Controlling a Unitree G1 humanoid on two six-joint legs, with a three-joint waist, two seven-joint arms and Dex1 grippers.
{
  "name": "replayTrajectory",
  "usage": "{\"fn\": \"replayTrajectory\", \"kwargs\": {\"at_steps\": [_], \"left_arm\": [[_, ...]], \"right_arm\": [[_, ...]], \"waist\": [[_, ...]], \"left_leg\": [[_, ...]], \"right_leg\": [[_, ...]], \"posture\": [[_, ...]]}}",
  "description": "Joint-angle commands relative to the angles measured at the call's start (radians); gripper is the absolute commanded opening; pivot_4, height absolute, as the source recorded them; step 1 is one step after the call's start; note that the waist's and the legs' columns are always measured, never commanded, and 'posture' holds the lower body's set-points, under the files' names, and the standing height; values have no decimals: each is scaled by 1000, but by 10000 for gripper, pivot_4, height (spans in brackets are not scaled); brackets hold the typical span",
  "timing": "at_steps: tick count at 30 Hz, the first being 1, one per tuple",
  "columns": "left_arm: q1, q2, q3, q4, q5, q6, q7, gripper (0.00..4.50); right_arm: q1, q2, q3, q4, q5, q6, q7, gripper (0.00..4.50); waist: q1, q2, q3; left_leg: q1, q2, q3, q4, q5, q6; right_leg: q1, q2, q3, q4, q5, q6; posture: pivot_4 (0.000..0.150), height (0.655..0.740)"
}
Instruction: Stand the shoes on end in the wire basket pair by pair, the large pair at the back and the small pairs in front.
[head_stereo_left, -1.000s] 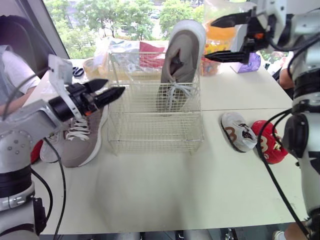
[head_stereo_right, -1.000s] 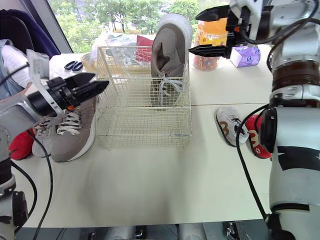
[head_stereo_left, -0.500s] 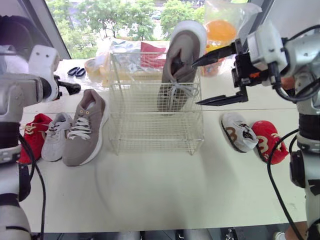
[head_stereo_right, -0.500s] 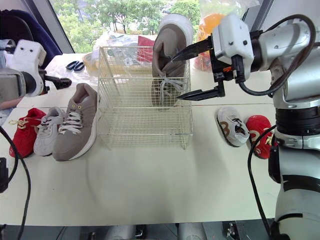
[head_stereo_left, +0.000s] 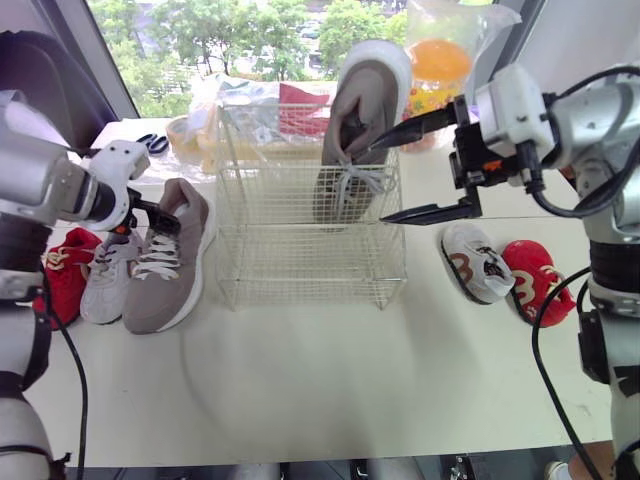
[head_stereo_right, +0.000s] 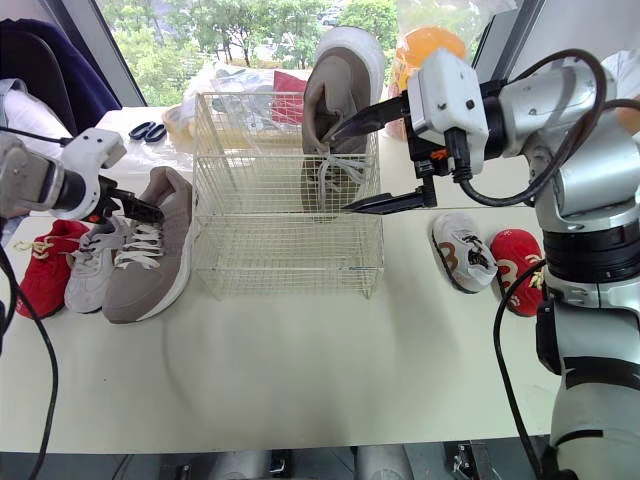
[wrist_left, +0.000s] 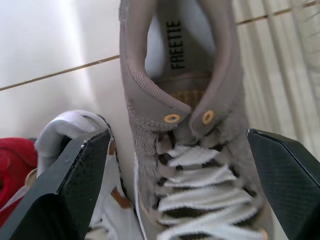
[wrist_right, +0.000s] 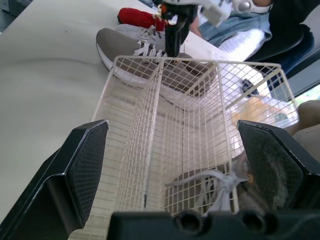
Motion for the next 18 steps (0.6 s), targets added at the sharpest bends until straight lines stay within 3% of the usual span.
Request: {"fn": "replayTrajectory", "kwargs": {"at_steps": [1, 18], "left_arm": [[-41, 30, -43, 6, 25, 30, -55, 45000], [21, -91, -51, 176, 168, -99, -94, 45000]], "right_arm": [[-7, -15, -18, -43, 16, 0, -20, 44443], [32, -49, -39, -128, 61, 75, -90, 44443]], "waist": [[0, 0, 0], [0, 0, 0]], "left_leg": [[0, 0, 0, 0, 0, 0], [-1, 0, 0, 2, 0, 0]], "right_leg": [[0, 0, 0, 0, 0, 0], [0, 0, 0, 1, 0, 0]], "posture": [[1500, 7400], [1500, 7400]]}}
